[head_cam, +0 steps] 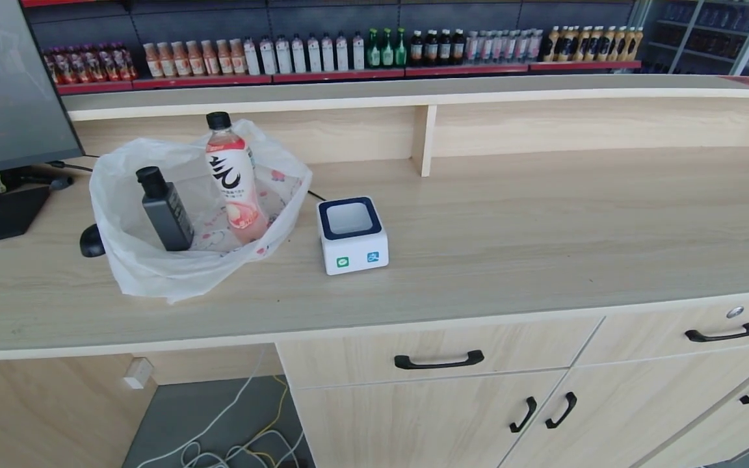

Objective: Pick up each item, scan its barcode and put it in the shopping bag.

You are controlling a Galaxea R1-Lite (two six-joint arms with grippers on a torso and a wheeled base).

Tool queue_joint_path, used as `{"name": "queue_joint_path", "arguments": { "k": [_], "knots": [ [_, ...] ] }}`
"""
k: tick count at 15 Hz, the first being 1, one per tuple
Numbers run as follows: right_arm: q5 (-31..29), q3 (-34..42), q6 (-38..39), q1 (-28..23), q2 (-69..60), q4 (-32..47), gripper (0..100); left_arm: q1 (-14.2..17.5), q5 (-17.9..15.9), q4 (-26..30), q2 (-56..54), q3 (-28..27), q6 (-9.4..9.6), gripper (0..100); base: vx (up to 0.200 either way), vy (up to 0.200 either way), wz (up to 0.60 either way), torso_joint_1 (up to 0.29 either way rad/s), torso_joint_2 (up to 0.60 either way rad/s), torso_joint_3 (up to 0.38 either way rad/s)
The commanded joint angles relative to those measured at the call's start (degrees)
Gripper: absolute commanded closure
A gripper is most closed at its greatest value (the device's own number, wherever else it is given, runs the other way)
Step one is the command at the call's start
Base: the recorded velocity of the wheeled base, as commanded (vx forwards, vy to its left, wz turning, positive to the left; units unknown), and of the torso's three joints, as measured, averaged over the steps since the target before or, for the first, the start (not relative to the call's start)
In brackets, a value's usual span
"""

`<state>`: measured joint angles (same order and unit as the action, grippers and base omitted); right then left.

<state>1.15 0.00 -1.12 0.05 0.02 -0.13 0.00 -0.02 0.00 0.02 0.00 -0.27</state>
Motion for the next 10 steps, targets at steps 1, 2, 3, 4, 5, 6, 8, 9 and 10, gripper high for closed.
{"name": "queue_joint_path", "arguments": {
  "k": [1,2,3,4,5,6,8,9,10],
  "knots": [
    [0.08,0.0,-0.02,-0.05,0.06,-0.04,0,0.0,0.02,0.0,-0.02,0.0,0.09,0,0.0,0.0,0.0,0.0,0.0,0.0],
    [0.08,0.0,-0.02,-0.05,0.06,-0.04,0,0.0,0.02,0.0,-0.02,0.0,0.09,0,0.0,0.0,0.0,0.0,0.0,0.0],
    [0.08,0.0,-0.02,-0.05,0.06,0.05,0,0.0,0.02,0.0,-0.02,0.0,0.09,0,0.0,0.0,0.0,0.0,0.0,0.0],
    [0.08,0.0,0.07,-0.05,0.06,0.05,0,0.0,0.02,0.0,-0.02,0.0,0.09,0,0.0,0.0,0.0,0.0,0.0,0.0],
    [0.08,0.0,-0.02,-0.05,0.06,-0.04,0,-0.09,0.02,0.0,-0.02,0.0,0.09,0,0.0,0.0,0.0,0.0,0.0,0.0],
    [0.08,0.0,-0.02,-0.05,0.06,-0.04,0,0.0,0.02,0.0,-0.02,0.0,0.0,0,0.0,0.0,0.0,0.0,0.0,0.0],
    [0.08,0.0,-0.02,-0.05,0.06,-0.04,0,0.0,0.02,0.0,-0.02,0.0,0.0,0,0.0,0.0,0.0,0.0,0.0,0.0],
    [0.0,0.0,-0.02,-0.05,0.06,-0.04,0,-0.09,0.02,0.0,-0.02,0.0,0.0,0,0.0,0.0,0.0,0.0,0.0,0.0],
    [0.08,0.0,-0.02,-0.05,0.06,-0.04,0,0.0,0.02,0.0,-0.02,0.0,0.0,0,0.0,0.0,0.0,0.0,0.0,0.0]
  ]
}}
